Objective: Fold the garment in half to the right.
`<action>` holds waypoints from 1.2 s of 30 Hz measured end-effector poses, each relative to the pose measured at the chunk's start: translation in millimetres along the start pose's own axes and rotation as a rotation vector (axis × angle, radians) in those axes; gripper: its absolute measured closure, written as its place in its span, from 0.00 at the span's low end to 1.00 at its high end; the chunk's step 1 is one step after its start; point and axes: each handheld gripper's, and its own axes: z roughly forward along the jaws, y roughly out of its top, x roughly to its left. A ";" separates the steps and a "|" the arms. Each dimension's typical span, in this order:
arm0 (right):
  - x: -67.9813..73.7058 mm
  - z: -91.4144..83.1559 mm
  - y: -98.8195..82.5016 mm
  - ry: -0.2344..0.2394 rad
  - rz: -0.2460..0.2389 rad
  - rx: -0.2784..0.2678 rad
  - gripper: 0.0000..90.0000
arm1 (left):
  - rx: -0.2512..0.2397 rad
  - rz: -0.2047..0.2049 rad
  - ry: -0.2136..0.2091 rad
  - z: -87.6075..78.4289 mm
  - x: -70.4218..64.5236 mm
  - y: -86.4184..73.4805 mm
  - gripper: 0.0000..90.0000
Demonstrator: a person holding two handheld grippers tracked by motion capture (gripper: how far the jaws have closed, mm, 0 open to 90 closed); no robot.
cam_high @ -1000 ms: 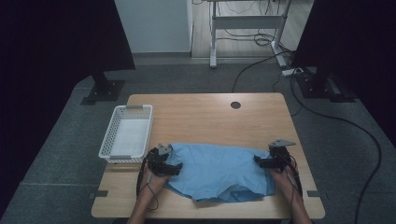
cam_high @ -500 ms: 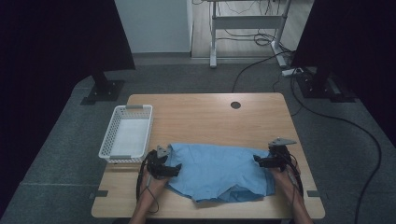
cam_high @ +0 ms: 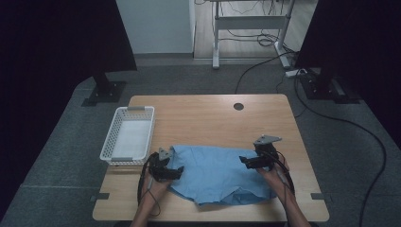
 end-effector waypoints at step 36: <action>57.6 62.3 -14.9 0.049 -0.060 0.038 0.09 | 0.043 0.001 -0.074 -8.2 -16.8 10.8 0.95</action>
